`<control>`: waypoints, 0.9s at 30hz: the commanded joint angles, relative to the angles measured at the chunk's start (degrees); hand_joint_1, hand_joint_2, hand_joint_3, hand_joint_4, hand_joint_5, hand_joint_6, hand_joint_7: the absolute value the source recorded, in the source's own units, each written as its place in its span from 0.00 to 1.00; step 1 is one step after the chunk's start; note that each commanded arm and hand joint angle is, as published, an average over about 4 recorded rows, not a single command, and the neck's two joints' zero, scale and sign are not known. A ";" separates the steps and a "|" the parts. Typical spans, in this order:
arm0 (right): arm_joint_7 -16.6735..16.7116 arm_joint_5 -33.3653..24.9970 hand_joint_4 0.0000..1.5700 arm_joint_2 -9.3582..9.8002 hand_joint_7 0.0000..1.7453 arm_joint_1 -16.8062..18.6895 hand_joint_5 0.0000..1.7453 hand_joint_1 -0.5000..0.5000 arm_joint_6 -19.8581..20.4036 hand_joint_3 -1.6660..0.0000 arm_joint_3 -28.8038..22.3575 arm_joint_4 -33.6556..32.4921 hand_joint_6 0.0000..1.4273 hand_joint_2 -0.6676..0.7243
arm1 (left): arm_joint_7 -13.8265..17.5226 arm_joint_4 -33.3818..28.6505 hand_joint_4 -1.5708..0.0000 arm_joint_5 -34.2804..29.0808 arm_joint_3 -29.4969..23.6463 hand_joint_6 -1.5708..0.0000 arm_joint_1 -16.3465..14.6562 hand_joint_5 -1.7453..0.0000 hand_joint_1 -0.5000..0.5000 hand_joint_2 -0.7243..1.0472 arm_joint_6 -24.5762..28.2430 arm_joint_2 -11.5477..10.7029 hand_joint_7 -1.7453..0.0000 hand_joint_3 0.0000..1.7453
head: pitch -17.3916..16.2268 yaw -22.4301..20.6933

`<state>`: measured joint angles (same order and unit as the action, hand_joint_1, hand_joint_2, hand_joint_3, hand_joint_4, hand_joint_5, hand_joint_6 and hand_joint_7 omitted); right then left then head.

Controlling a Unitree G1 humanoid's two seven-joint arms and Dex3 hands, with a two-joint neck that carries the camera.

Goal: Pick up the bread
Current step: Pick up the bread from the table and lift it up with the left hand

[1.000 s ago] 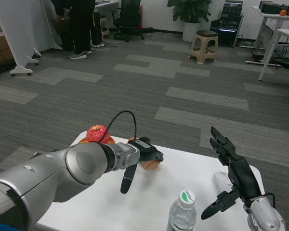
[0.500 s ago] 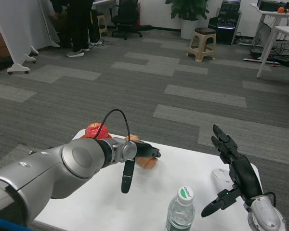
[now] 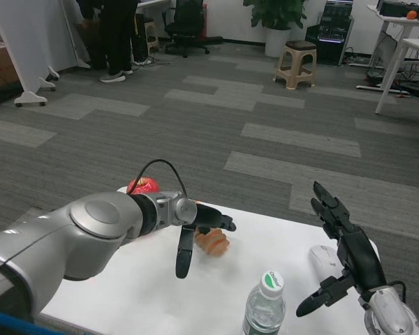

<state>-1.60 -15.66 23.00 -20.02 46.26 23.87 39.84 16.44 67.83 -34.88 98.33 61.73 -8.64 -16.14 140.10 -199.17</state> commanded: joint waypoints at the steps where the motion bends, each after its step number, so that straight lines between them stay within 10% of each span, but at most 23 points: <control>1: -0.16 -0.34 0.00 0.73 0.00 0.79 0.00 0.17 0.14 1.00 -0.84 -0.97 0.00 0.60 | 7.46 -5.67 1.00 4.64 -2.38 1.00 -7.90 0.29 1.00 0.16 2.23 0.45 0.84 0.05 | -0.40 0.12; 13: -0.16 -0.34 0.00 1.09 0.00 1.47 0.00 0.17 0.14 1.00 -0.97 -1.45 0.00 0.60 | 8.96 -17.10 1.00 35.36 -29.45 1.00 -14.25 0.29 1.00 0.20 7.06 -2.58 0.84 0.05 | 0.08 0.06; 27: -0.16 -0.34 0.00 1.00 0.00 1.56 0.00 0.17 0.14 1.00 -1.72 -1.80 0.00 0.59 | 8.87 -22.35 1.00 43.45 -43.51 1.00 -13.74 0.29 1.00 0.20 8.80 -4.30 0.80 0.05 | 0.10 0.03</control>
<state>-1.60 -15.66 23.56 -19.21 46.27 22.78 38.38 24.23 46.24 7.83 55.74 49.29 -0.16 -20.78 140.22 -199.16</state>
